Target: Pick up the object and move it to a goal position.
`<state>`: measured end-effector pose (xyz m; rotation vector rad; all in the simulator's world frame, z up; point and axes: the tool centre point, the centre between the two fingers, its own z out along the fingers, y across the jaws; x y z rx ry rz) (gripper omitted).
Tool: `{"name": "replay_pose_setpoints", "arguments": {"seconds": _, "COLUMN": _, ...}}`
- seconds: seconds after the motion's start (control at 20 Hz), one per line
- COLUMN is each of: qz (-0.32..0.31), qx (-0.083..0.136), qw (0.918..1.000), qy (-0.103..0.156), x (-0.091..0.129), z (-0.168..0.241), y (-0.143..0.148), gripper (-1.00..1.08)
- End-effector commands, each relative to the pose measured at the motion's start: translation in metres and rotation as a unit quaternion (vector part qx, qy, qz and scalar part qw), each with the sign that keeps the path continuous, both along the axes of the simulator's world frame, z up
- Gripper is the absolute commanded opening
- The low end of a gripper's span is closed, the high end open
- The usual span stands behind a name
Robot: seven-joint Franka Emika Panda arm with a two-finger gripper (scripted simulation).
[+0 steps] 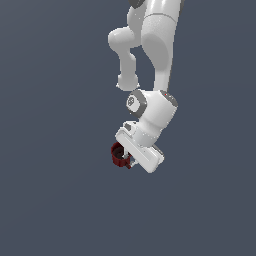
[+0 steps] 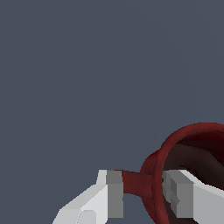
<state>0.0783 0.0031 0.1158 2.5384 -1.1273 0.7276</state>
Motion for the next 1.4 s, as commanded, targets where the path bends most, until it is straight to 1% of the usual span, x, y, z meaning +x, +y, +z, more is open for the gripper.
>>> {"name": "replay_pose_setpoints", "arguments": {"seconds": 0.0, "qz": 0.000, "qx": 0.001, "qw": 1.0000, "qy": -0.001, "x": -0.007, "z": 0.017, "y": -0.002, "gripper": -1.00}}
{"name": "replay_pose_setpoints", "arguments": {"seconds": 0.75, "qz": 0.000, "qx": 0.004, "qw": 1.0000, "qy": 0.000, "x": -0.065, "z": 0.135, "y": -0.014, "gripper": -1.00}}
{"name": "replay_pose_setpoints", "arguments": {"seconds": 1.35, "qz": -0.001, "qx": 0.001, "qw": 1.0000, "qy": -0.001, "x": -0.103, "z": 0.220, "y": -0.024, "gripper": -1.00}}
